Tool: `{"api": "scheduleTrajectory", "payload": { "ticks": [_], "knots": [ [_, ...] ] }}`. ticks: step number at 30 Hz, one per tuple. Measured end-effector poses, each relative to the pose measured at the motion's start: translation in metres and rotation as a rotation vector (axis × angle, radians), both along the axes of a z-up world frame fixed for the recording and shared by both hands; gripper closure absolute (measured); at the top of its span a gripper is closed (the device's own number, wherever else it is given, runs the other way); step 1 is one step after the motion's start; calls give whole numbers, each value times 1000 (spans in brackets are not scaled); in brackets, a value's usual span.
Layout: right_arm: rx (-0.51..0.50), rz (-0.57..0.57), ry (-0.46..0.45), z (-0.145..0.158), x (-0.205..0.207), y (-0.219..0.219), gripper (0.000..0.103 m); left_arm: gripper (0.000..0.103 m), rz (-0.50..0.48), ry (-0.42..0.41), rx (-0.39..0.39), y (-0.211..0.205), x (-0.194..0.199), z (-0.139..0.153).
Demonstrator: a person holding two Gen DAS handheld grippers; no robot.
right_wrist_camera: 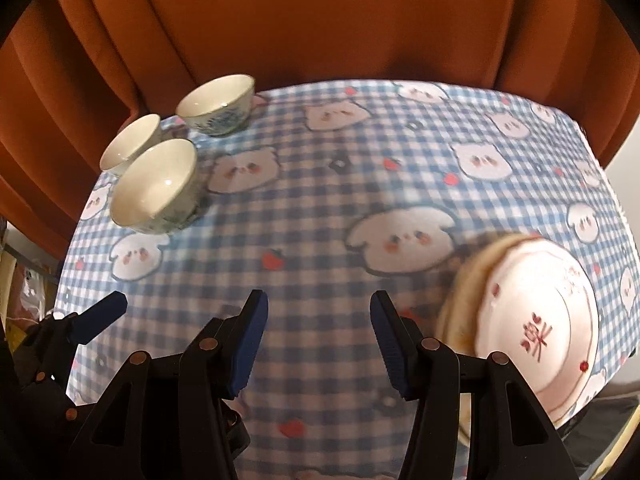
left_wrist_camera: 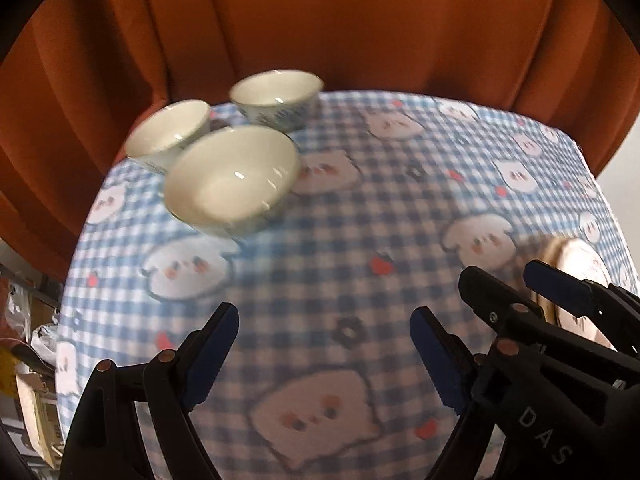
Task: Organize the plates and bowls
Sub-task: 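Move both grippers toward the large white bowl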
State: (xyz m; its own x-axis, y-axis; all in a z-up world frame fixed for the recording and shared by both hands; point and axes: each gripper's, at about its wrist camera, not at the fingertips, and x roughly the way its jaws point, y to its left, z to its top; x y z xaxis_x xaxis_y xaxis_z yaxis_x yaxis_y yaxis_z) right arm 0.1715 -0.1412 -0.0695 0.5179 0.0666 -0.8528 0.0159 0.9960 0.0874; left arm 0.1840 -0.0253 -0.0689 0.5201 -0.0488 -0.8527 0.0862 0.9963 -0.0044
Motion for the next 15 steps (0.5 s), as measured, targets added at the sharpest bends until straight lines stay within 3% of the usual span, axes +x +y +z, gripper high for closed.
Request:
{"api": "scheduleTrajectory", "payload": {
  "ticks": [7, 15],
  "knots": [
    [-6, 21, -39, 14, 33, 41, 46, 19, 48, -30, 17, 39, 32, 15],
    [-4, 42, -63, 19, 77, 81, 46, 26, 105, -52, 28, 76, 73, 11]
  ]
}}
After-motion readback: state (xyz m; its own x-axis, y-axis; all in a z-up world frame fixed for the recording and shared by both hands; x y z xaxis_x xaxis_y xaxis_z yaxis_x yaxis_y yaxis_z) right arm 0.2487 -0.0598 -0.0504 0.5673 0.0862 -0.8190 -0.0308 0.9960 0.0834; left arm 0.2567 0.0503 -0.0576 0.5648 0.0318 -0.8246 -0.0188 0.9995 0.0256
